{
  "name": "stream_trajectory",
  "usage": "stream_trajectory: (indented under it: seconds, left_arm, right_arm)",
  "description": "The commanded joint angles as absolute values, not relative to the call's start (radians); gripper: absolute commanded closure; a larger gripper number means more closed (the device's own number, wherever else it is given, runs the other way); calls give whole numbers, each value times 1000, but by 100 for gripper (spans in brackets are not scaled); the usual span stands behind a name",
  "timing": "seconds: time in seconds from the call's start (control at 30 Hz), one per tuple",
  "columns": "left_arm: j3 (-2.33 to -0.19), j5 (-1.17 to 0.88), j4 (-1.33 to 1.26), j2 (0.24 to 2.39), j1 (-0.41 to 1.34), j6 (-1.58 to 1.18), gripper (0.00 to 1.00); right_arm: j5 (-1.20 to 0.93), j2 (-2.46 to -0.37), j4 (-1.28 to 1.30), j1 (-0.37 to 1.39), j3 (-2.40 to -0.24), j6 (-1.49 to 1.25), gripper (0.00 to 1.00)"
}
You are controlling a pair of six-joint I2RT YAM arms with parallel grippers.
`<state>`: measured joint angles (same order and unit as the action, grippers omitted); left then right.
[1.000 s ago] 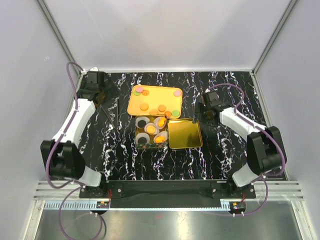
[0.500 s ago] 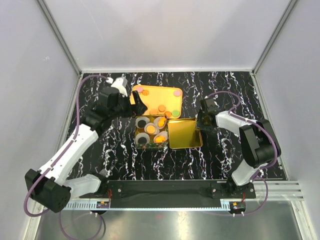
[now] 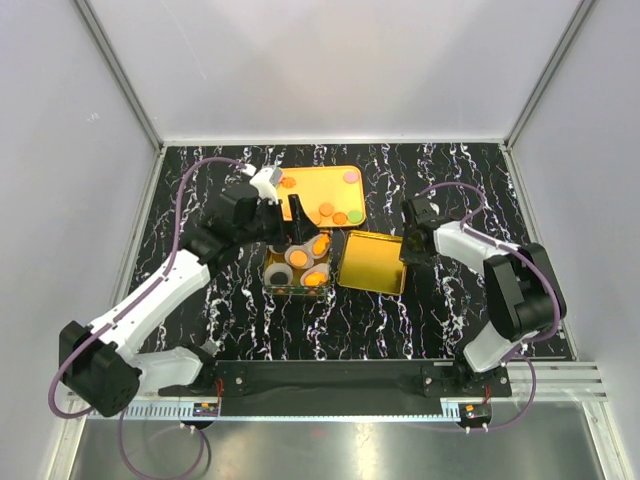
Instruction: Pack the cookies
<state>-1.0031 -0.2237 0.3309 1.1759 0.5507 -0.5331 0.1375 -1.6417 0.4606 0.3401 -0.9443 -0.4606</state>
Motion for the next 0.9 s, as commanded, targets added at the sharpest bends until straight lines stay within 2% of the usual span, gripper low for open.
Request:
stream_trajectory:
  seconds: [0.0, 0.3, 0.47, 0.87]
  left_arm:
    - [-996, -258, 238, 1232, 571, -555, 14]
    - [-1017, -270, 183, 1336, 580, -587, 14]
    - [-1032, -305, 135, 1385, 580, -606, 14]
    - [-1049, -468, -21, 1460, 580, -683, 14]
  right_arm:
    - [216, -1537, 538, 339, -988, -446, 100]
    - [209, -1347, 664, 339, -1012, -453, 100]
    - [137, -1264, 706, 339, -1052, -459, 100]
    - [-106, -1229, 632, 341, -1092, -506, 100]
